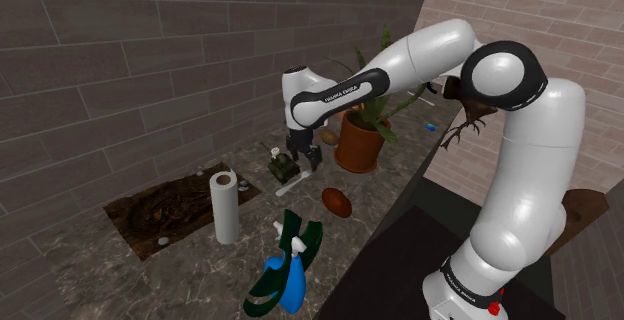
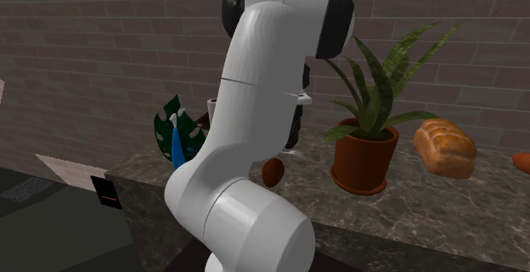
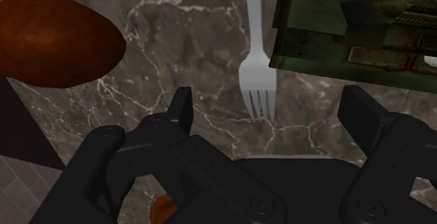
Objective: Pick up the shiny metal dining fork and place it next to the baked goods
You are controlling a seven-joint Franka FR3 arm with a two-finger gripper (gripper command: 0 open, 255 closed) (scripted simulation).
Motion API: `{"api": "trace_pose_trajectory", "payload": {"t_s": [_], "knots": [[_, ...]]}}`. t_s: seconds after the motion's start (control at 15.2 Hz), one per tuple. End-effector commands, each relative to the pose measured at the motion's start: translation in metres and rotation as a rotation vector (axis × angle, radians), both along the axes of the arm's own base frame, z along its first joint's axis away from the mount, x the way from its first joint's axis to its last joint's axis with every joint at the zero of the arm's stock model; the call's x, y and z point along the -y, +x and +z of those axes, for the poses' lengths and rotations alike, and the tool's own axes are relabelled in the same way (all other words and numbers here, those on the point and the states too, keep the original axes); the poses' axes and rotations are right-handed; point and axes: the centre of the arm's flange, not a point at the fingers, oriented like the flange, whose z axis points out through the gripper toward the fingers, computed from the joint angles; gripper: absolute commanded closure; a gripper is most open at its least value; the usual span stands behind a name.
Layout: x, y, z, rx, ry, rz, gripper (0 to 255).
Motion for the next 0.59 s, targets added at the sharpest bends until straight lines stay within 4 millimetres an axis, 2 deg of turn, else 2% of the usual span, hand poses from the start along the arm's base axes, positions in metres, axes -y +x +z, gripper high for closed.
{"api": "trace_pose_trajectory", "payload": {"t_s": [0.0, 0.2, 0.53], "knots": [[0.001, -0.002, -0.011, 0.001, -0.001, -0.003, 0], [0.003, -0.005, -0.029, 0.001, -0.001, -0.003, 0], [0.003, -0.005, -0.029, 0.001, -0.001, -0.003, 0]]}}
